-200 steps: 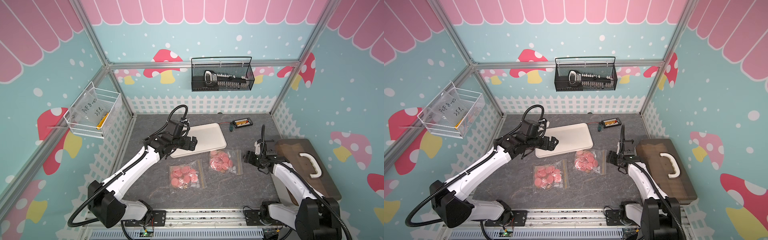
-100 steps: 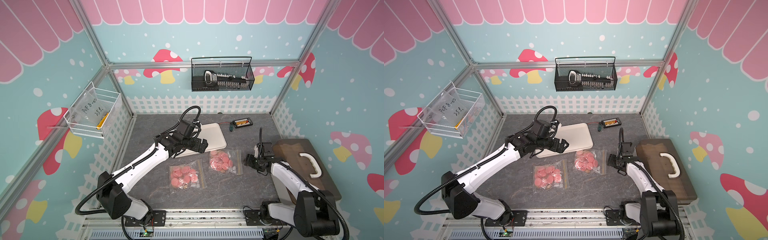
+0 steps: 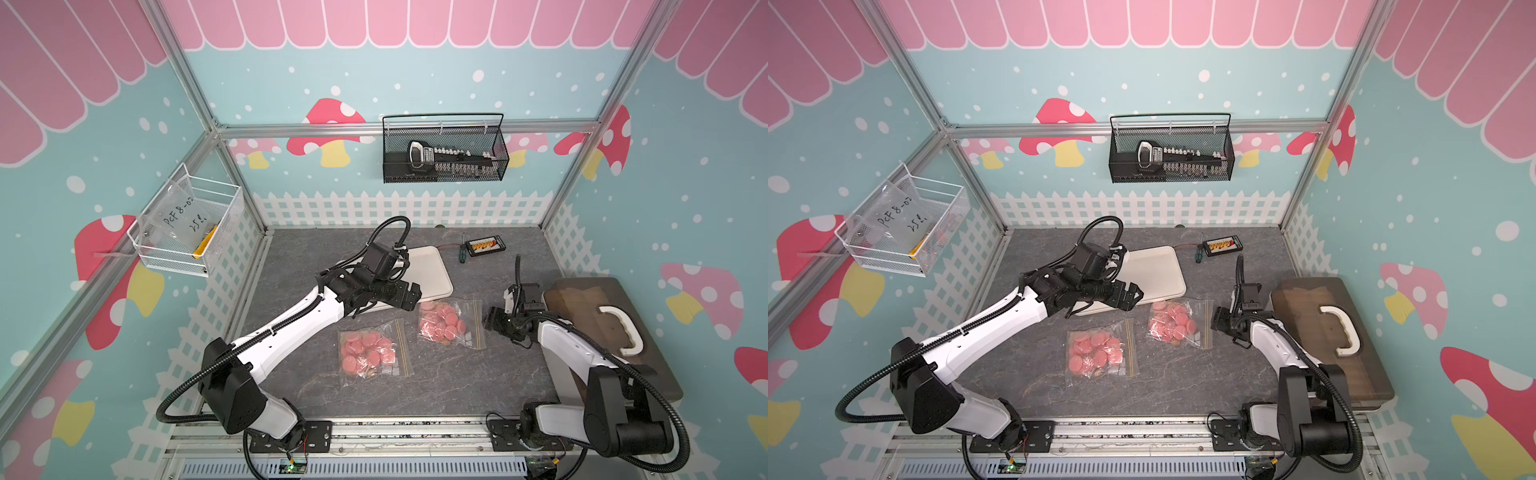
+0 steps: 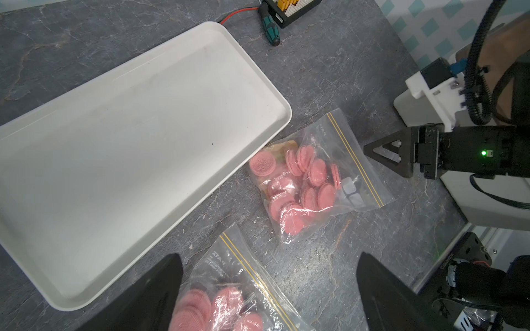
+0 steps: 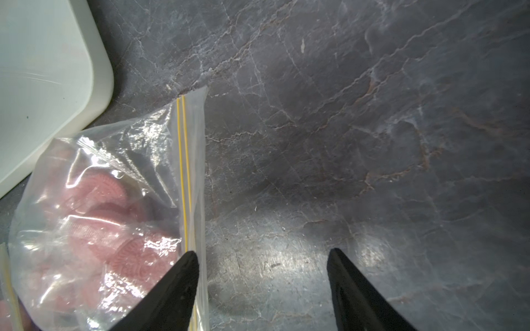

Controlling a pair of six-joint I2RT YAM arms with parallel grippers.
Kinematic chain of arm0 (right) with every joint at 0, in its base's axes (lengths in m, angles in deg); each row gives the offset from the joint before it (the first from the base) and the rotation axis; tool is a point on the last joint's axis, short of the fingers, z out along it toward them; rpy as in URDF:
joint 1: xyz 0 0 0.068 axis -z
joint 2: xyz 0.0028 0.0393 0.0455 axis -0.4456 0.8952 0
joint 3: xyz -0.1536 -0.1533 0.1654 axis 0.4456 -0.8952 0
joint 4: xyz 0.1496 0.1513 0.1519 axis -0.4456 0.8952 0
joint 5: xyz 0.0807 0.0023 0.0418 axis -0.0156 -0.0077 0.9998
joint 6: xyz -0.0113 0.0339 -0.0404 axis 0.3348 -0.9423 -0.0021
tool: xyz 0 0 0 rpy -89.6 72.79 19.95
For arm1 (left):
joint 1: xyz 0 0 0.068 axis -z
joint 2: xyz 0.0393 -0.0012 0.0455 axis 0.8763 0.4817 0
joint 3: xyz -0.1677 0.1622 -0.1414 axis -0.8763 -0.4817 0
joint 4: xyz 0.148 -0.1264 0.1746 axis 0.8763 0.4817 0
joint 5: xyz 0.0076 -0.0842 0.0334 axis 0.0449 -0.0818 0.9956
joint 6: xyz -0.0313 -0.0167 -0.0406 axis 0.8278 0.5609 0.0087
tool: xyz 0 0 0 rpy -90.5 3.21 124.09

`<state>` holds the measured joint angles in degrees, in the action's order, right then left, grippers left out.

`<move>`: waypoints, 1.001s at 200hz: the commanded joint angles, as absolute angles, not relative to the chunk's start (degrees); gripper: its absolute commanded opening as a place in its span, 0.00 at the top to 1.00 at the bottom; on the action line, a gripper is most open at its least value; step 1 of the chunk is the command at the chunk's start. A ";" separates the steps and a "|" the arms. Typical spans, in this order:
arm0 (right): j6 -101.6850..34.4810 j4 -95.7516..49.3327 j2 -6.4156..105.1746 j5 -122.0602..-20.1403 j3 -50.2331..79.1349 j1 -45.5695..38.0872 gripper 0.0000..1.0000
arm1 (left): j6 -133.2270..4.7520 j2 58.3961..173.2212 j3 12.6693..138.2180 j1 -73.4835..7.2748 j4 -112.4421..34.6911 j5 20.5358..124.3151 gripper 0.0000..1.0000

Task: Pour cookies out of the ziploc bag
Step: Open the ziploc bag at the center of the board.

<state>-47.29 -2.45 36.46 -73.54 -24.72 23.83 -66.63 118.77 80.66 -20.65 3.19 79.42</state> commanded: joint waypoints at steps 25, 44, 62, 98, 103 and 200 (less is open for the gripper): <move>-46.89 -4.52 37.37 -71.76 -26.09 24.09 0.29 | -65.73 119.13 82.23 -19.98 3.54 78.85 0.01; -47.37 -4.08 36.02 -73.20 -26.45 24.09 0.29 | -65.73 118.95 82.14 -19.89 3.54 78.85 0.01; -47.51 -3.59 34.52 -75.98 -26.95 24.09 0.30 | -65.81 118.86 81.89 -19.81 3.51 79.12 0.01; -47.59 -2.57 33.82 -78.39 -27.14 24.44 0.30 | -65.89 118.69 81.62 -19.81 3.52 79.12 0.01; -47.59 -2.52 33.79 -78.41 -27.08 24.51 0.30 | -65.90 118.64 81.58 -19.81 3.50 79.20 0.01; -45.62 -5.93 37.44 -71.94 -26.38 24.62 0.31 | -65.64 118.59 80.84 -19.59 3.04 79.23 0.01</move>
<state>-46.43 -4.59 36.94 -74.45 -26.34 24.48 -66.61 118.77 80.66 -19.95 3.13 79.44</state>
